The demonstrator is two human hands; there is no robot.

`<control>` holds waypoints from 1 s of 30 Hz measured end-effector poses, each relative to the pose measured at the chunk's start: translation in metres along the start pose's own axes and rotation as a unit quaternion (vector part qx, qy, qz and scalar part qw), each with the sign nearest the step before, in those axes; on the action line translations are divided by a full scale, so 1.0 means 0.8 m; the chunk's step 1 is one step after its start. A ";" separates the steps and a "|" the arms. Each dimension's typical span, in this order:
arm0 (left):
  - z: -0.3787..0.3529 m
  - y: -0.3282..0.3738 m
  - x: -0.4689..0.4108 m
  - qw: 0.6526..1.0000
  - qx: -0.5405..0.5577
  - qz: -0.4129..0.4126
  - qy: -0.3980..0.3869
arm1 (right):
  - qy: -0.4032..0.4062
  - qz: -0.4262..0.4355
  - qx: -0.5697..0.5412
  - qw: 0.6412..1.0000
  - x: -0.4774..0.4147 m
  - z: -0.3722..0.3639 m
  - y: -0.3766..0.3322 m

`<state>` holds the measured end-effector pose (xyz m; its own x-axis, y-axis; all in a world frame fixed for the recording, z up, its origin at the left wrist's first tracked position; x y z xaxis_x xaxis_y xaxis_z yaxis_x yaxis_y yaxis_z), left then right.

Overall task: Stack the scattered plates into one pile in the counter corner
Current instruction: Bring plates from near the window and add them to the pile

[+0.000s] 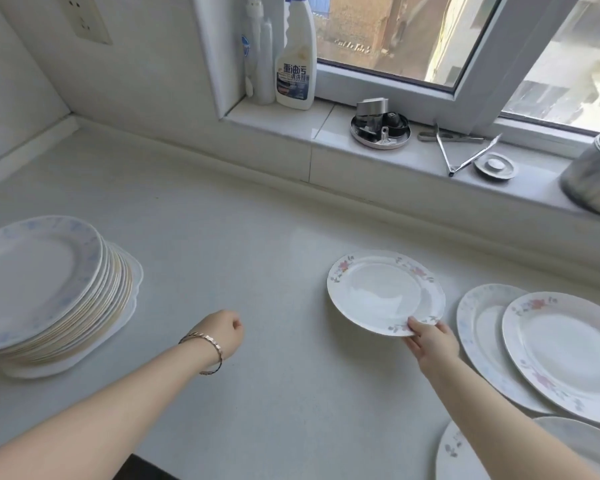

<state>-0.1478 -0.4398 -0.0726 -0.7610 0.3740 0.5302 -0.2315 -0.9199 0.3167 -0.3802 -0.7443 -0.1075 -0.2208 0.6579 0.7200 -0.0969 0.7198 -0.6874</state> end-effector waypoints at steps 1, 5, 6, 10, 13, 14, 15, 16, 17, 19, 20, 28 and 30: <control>0.003 -0.008 0.001 1.000 0.007 0.004 0.002 | -0.009 0.003 0.000 1.000 0.007 -0.004 -0.002; 0.021 -0.055 0.006 0.998 0.050 0.027 0.013 | -0.084 0.013 0.004 0.996 0.047 -0.044 -0.006; 0.027 -0.071 0.008 0.997 0.064 0.036 0.016 | -0.110 0.014 0.008 0.994 0.060 -0.061 -0.006; 0.048 -0.148 0.023 0.991 0.108 0.072 0.033 | -0.200 0.008 0.030 0.979 0.121 -0.152 0.008; 0.066 -0.217 0.036 0.987 0.120 0.096 0.050 | -0.262 0.000 0.048 0.964 0.170 -0.229 0.036; 0.073 -0.241 0.041 0.984 0.130 0.107 0.054 | -0.279 -0.005 0.056 0.959 0.186 -0.255 0.048; 0.080 -0.266 0.047 0.982 0.137 0.119 0.059 | -0.295 -0.011 0.065 0.953 0.203 -0.281 0.061; 0.088 -0.290 0.054 0.979 0.144 0.132 0.066 | -0.309 -0.017 0.074 0.948 0.218 -0.307 0.075; 0.095 -0.313 0.061 0.975 0.152 0.145 0.072 | -0.323 -0.022 0.085 0.942 0.234 -0.332 0.088; 0.109 -0.358 0.074 0.968 0.168 0.169 0.078 | -0.345 -0.026 0.110 0.932 0.264 -0.381 0.115; 0.115 -0.379 0.080 0.966 0.167 0.180 0.079 | -0.351 -0.024 0.126 0.927 0.277 -0.403 0.128; 0.145 -0.510 0.084 0.955 0.191 0.212 0.083 | -0.330 -0.018 0.209 0.920 0.336 -0.510 0.232; 0.148 -0.533 0.077 0.953 0.200 0.213 0.082 | -0.317 -0.015 0.216 0.923 0.339 -0.516 0.244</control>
<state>-0.0244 -0.0103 -0.0818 -0.8258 -0.0774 0.5586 0.3449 -0.8530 0.3917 -0.0581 -0.3338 -0.0072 -0.7227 0.2781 0.6327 -0.4601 0.4896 -0.7407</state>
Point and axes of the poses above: each hand's wrist, its own x-axis away from the middle knuckle, its own z-axis out of the back of the hand, y = z × x, the point moved 10 cm from there along -x, towards the middle knuckle, and after that the axes turned 1 degree about -x, right-handed, at the moved point
